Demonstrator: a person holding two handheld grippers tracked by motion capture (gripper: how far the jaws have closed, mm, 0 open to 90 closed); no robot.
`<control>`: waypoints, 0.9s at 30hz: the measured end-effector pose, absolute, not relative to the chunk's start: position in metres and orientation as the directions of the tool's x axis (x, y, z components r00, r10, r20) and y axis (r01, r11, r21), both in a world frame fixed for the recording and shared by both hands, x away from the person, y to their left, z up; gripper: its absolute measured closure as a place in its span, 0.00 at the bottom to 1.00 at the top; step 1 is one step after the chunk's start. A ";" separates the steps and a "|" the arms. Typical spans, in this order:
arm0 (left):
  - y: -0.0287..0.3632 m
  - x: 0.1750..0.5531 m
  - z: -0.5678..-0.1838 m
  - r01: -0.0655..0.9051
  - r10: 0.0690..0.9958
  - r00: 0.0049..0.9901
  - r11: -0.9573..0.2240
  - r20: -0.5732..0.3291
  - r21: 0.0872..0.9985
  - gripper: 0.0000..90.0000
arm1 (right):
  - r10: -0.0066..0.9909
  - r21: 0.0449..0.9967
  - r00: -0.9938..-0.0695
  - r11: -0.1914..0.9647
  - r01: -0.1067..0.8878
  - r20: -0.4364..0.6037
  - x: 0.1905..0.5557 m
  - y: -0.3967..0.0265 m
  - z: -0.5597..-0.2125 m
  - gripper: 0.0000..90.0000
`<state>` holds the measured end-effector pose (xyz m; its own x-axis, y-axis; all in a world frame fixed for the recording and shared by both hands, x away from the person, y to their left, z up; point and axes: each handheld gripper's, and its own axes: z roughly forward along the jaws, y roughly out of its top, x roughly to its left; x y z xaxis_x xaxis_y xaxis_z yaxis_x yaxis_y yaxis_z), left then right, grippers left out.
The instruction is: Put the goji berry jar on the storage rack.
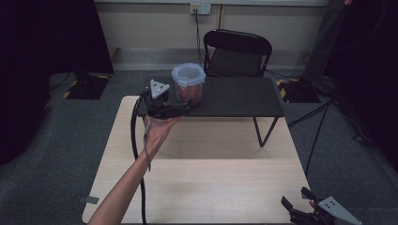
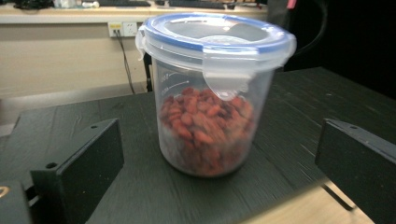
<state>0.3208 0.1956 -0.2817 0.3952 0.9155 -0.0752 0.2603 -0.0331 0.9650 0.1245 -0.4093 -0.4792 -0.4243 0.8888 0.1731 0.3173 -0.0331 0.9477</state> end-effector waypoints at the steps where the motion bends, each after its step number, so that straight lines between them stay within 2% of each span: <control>1: 0.199 0.314 -0.283 0.252 0.913 0.401 -0.028 -0.078 0.967 0.00 | 0.888 0.948 -0.425 -0.032 0.316 0.172 0.124 -0.409 -0.479 0.05; 10: 0.222 0.266 -0.297 0.216 0.904 0.417 -0.003 -0.090 0.976 0.00 | 0.884 0.951 -0.438 -0.025 0.308 0.165 0.123 -0.405 -0.477 0.05; 20: 0.234 0.245 -0.308 0.213 0.902 0.415 0.030 -0.118 0.977 0.00 | 0.884 0.957 -0.447 -0.001 0.291 0.137 0.122 -0.402 -0.477 0.05; 27: 0.241 0.219 -0.343 0.186 0.902 0.419 0.028 -0.105 0.982 0.00 | 0.885 0.956 -0.446 0.000 0.293 0.136 0.122 -0.403 -0.477 0.05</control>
